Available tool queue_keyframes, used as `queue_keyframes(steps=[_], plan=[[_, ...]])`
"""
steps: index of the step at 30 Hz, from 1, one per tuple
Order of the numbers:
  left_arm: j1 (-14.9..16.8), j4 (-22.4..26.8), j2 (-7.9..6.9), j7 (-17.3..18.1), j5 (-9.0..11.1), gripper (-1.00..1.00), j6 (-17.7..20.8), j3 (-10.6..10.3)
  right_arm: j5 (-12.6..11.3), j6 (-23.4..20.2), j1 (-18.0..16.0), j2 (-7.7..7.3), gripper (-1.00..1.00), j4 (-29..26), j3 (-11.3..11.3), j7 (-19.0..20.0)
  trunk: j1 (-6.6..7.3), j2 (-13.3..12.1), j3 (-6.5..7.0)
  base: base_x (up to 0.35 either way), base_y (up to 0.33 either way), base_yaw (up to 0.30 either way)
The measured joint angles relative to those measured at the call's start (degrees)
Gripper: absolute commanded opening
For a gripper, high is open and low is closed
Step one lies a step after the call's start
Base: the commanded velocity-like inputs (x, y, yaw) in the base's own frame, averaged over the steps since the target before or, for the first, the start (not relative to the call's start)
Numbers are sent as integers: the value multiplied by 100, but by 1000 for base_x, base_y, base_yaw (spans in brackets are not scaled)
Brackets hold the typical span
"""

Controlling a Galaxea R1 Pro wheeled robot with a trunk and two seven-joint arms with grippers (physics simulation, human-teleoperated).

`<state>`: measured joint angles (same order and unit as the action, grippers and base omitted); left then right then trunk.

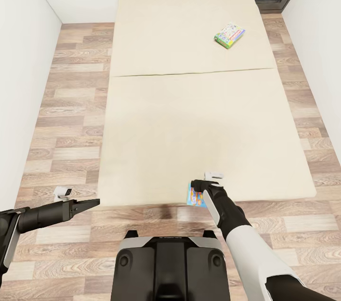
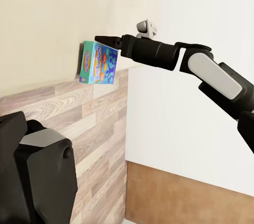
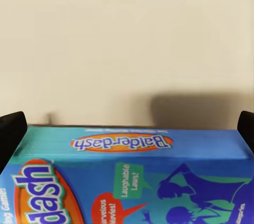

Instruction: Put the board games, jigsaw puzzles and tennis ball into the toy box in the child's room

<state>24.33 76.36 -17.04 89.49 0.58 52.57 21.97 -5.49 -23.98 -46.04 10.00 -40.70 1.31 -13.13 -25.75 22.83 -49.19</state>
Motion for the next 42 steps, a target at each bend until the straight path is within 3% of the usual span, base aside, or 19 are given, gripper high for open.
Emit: queue_keyframes(steps=[42], plan=[[0, 0, 0, 0, 0, 100, 0, -5, -40, 8, 0, 0, 100, -69, -34, -12, 0, 0, 18, -11, 0, 0]])
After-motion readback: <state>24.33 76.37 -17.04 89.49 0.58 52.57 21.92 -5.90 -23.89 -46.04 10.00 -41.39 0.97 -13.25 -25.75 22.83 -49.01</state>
